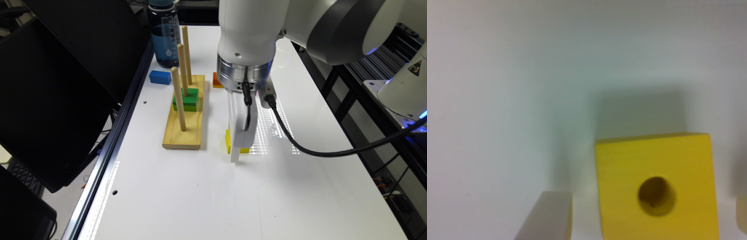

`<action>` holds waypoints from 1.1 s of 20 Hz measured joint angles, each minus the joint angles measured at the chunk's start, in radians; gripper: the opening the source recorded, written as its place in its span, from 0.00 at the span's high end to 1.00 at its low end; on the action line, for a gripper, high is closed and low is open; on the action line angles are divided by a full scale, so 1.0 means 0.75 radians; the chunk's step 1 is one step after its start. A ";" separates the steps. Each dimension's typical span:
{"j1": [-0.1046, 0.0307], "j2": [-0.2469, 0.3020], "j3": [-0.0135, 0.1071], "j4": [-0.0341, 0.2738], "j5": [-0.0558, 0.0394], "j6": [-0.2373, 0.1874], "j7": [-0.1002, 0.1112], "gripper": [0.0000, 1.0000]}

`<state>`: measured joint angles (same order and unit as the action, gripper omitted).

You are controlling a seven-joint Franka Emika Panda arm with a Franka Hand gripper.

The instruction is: Pick up yellow block.

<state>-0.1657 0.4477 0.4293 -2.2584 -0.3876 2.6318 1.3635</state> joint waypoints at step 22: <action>-0.002 0.029 -0.006 0.017 -0.022 0.013 0.012 0.00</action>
<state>-0.1672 0.4694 0.4250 -2.2457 -0.4038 2.6416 1.3722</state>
